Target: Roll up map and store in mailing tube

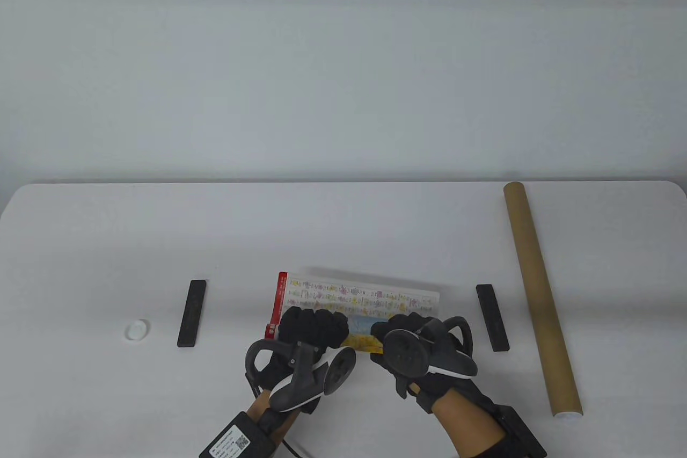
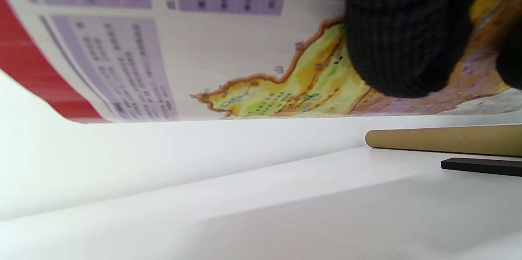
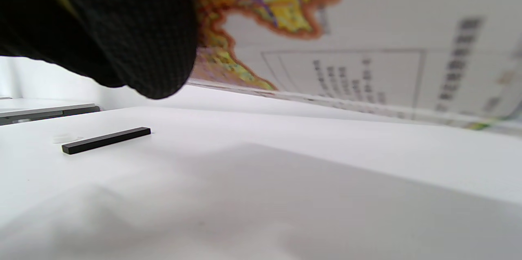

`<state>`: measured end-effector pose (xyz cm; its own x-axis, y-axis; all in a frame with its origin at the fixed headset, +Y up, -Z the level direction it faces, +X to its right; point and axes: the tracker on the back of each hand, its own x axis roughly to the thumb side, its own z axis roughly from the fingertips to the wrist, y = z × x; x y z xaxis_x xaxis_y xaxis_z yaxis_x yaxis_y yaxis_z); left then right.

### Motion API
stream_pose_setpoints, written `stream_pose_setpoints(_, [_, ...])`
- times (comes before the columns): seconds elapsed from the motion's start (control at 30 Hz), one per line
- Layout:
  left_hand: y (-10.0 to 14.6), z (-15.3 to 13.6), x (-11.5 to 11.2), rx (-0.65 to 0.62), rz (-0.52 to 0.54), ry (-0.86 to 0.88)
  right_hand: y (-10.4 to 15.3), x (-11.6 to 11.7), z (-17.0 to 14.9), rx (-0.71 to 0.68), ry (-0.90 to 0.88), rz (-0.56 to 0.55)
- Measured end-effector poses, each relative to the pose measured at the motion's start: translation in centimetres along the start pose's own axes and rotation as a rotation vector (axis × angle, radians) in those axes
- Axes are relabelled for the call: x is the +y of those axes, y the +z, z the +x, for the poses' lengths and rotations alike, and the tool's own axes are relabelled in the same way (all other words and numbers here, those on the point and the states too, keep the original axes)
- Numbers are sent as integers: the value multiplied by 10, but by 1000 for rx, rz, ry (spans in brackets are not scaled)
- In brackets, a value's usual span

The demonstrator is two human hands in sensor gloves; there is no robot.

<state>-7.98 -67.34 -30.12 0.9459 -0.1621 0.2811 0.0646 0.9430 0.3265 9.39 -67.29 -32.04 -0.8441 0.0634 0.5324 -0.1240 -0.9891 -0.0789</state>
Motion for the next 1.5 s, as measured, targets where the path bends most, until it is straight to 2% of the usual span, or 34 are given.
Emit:
stream_pose_setpoints(0.13, [-2, -2, -1, 2, -43, 26, 1, 2, 3, -14, 41, -27])
stream_pose_setpoints(0.43, [-7, -16, -10, 70, -194, 224, 8, -4, 25, -62, 367, -179])
stream_pose_setpoints(0.6, [-8, -21, -12, 78, -245, 298, 8, -6, 28, -68, 394, -193])
stream_pose_setpoints(0.8, [-4, -14, -9, 57, -162, 221, 6, -5, 23, -49, 349, -158])
stream_pose_setpoints(0.97, [2, -3, 0, 34, -28, 66, 3, -5, 11, -9, 190, -95])
stream_pose_setpoints(1.1, [4, 1, 3, 16, 29, 10, 2, -5, 4, 3, 73, -38])
stream_pose_setpoints(1.2, [4, 2, 3, 13, 21, -1, 1, -3, 1, -6, 18, 2])
stream_pose_setpoints(1.3, [3, 1, 3, 10, -18, 12, 1, -1, 1, -16, 27, -11])
stream_pose_setpoints(1.5, [-2, -6, -2, 45, -110, 107, 5, -3, 13, -41, 211, -105])
